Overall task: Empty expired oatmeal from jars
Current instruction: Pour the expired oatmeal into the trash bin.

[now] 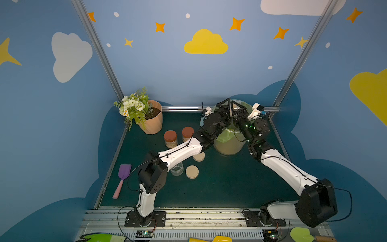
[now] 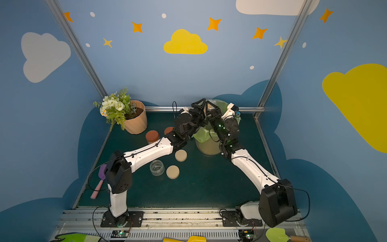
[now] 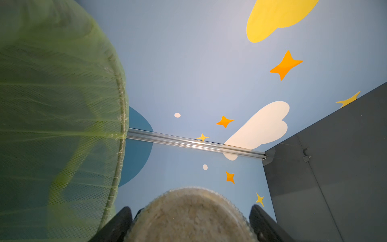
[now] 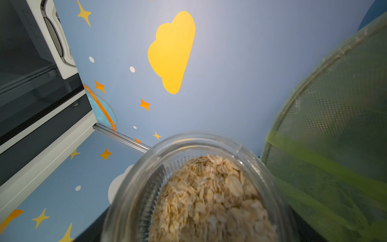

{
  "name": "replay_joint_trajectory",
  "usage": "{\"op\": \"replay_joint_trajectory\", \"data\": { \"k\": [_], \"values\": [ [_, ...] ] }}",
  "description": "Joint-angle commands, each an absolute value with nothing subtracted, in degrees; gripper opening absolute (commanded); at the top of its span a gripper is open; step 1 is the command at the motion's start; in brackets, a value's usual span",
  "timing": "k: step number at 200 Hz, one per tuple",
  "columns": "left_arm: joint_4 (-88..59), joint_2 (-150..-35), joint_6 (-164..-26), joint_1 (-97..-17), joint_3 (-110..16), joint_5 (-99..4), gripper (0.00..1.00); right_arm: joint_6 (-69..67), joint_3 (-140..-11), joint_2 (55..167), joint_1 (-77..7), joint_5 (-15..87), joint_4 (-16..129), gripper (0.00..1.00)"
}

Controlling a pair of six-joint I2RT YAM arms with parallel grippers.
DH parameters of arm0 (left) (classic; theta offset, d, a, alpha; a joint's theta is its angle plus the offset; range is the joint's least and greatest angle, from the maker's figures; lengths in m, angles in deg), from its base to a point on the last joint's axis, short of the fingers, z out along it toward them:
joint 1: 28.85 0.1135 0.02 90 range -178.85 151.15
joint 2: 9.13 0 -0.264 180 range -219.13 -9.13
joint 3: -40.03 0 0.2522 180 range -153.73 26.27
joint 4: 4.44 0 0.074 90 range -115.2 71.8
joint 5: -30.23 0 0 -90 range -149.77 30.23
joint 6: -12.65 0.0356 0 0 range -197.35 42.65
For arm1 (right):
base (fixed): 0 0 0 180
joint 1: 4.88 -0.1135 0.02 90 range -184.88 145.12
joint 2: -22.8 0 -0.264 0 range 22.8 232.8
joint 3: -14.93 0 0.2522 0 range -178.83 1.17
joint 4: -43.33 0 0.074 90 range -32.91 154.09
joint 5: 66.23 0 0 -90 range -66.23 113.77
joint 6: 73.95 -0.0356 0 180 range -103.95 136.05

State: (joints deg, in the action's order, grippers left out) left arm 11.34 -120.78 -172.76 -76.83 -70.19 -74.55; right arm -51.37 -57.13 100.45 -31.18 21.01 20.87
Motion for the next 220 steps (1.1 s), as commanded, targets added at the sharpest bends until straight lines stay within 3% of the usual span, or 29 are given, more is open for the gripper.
{"op": "replay_joint_trajectory", "data": {
  "k": [1,27,66,78,112,132,220],
  "values": [
    [12.1,-121.9,-172.9,-77.5,-72.8,-73.5,0.83,-50.5,-59.7,99.5,-31.9,22.5,17.2,0.19],
    [11.3,-122.2,-172.5,-77.6,-73.8,-73.0,0.75,-50.6,-60.1,100.1,-32.1,23.2,17.2,0.19],
    [11.6,-122.4,-170.9,-77.7,-73.9,-72.6,0.47,-51.3,-59.9,100.8,-32.2,23.9,16.7,0.26],
    [12.3,-122.4,-169.9,-77.6,-73.7,-72.6,0.42,-51.1,-59.9,100.7,-32.2,24.0,17.0,0.34],
    [13.3,-122.8,-167.7,-76.6,-74.2,-71.2,0.32,-50.1,-60.1,98.8,-32.0,22.9,22.0,0.75],
    [14.0,-122.8,-167.3,-76.1,-74.2,-71.0,0.26,-49.9,-59.3,97.9,-31.9,21.2,22.5,0.85],
    [15.1,-123.1,-165.6,-74.9,-74.4,-71.5,0.18,-50.6,-58.5,96.8,-31.2,20.1,25.7,0.95]
  ]
}}
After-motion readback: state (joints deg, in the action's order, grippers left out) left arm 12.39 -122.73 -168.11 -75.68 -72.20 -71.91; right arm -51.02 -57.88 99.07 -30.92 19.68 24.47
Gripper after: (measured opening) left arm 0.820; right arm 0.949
